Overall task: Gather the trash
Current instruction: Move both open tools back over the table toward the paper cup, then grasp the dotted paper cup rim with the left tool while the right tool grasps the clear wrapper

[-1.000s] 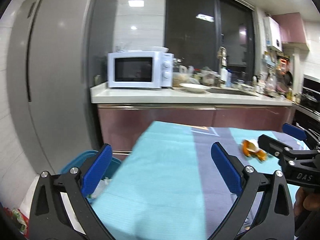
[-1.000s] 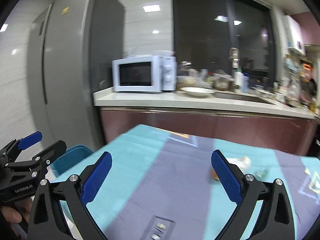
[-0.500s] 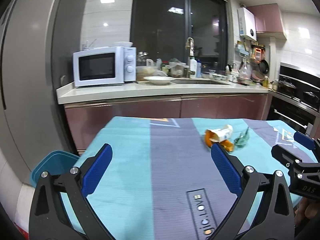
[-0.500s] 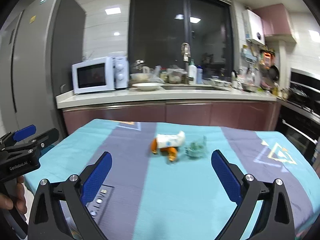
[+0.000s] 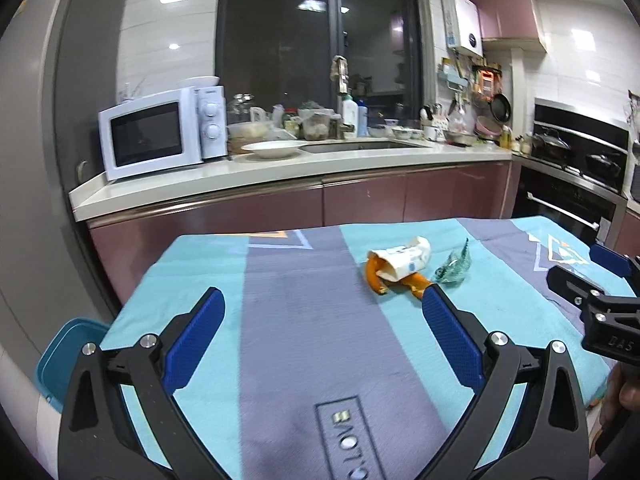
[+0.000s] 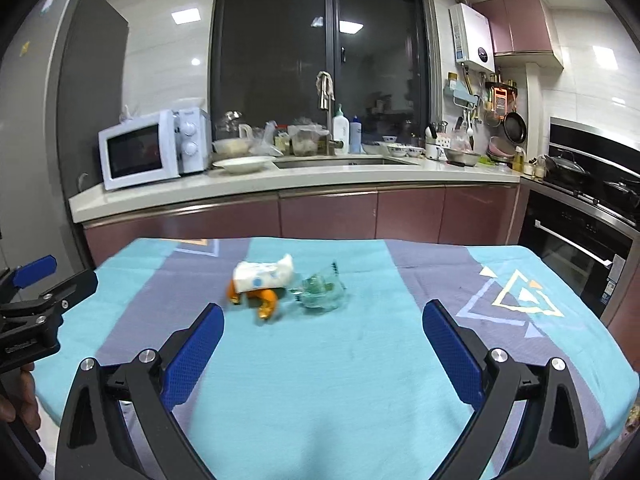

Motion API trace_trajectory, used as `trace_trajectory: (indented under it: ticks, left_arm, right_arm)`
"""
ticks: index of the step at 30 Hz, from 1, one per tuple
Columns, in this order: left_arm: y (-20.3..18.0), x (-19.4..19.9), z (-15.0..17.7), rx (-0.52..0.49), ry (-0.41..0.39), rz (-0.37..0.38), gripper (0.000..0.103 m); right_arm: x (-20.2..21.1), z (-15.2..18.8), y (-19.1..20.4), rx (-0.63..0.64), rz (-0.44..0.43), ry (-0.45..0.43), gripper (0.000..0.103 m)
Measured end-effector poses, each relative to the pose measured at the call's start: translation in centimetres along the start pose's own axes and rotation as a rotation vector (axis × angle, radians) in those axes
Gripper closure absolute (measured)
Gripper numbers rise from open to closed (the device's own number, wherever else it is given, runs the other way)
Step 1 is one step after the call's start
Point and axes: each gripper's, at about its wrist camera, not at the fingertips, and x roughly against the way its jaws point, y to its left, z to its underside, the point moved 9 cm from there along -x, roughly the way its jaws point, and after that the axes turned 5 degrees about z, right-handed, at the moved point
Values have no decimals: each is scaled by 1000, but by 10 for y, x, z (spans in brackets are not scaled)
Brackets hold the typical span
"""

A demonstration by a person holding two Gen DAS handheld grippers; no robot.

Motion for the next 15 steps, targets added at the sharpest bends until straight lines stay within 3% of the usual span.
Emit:
trace_trajectory:
  ticks: [6,15]
  left_arm:
    - [-31,-54,-12,-49,45,63,6]
    - [-62,-160,-18,16,179,136,6]
  right_arm:
    - [-50,-5,-10,0,1,66,7]
    - [-119,-8,-9,13,-25,176,8]
